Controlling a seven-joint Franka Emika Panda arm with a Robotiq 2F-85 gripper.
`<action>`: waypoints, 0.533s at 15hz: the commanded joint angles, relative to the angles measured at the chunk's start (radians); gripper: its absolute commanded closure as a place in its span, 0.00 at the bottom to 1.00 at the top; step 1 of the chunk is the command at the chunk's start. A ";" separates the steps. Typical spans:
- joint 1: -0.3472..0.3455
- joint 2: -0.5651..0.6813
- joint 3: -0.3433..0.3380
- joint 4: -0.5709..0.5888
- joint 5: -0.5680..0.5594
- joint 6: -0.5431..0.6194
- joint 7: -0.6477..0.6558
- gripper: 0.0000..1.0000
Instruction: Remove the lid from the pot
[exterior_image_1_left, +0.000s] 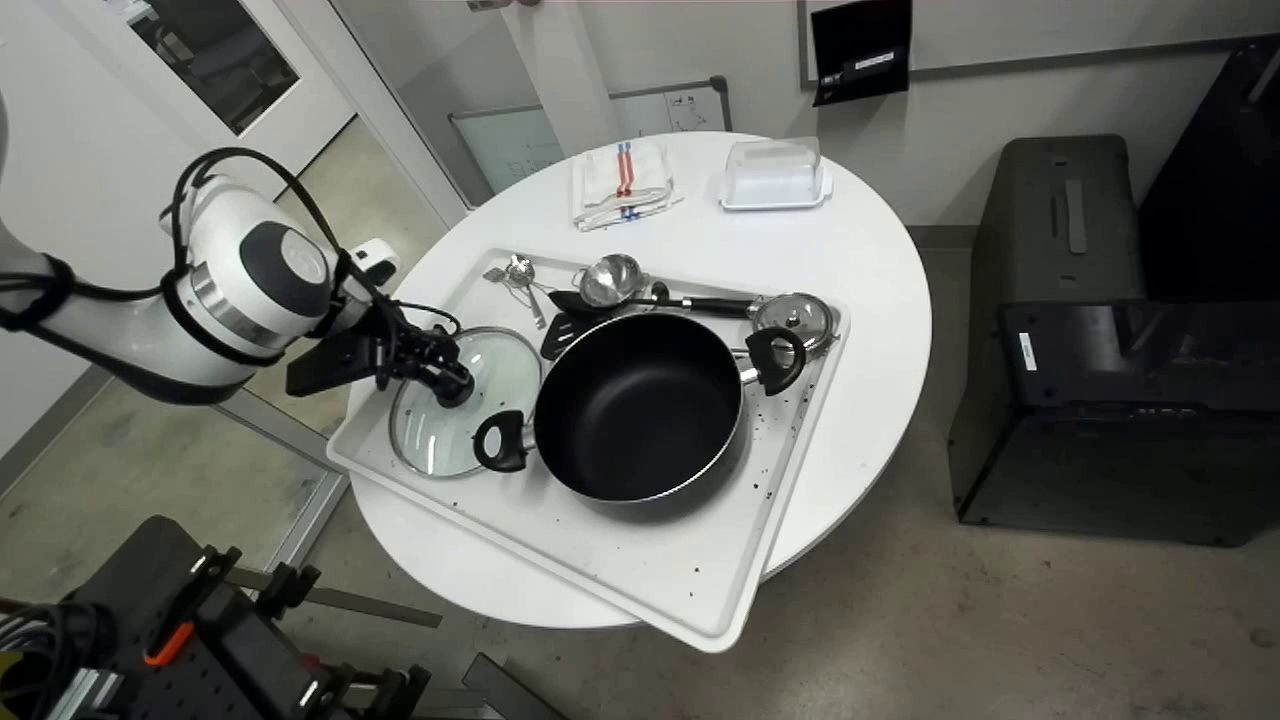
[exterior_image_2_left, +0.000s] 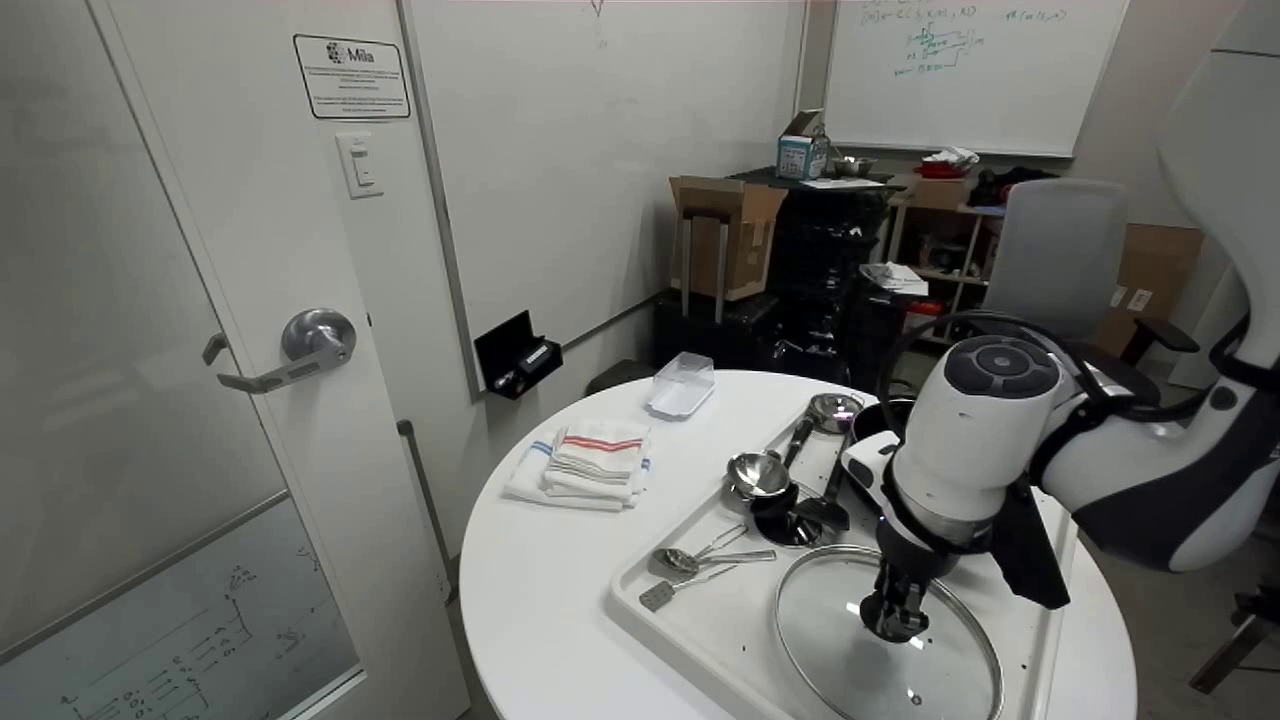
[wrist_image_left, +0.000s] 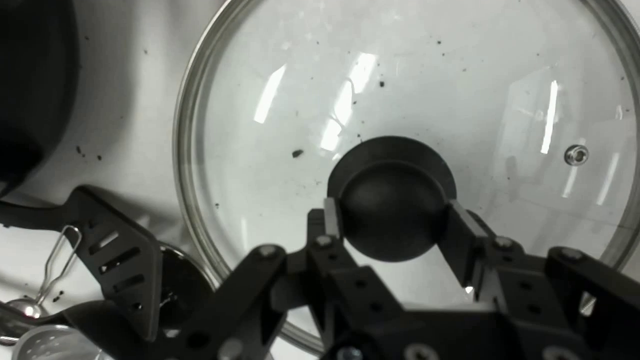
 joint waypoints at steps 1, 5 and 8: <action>-0.026 0.017 0.019 0.017 0.012 0.006 -0.013 0.75; -0.048 0.015 0.025 -0.002 0.005 0.018 -0.015 0.17; -0.055 -0.003 0.019 -0.024 -0.008 0.042 -0.010 0.00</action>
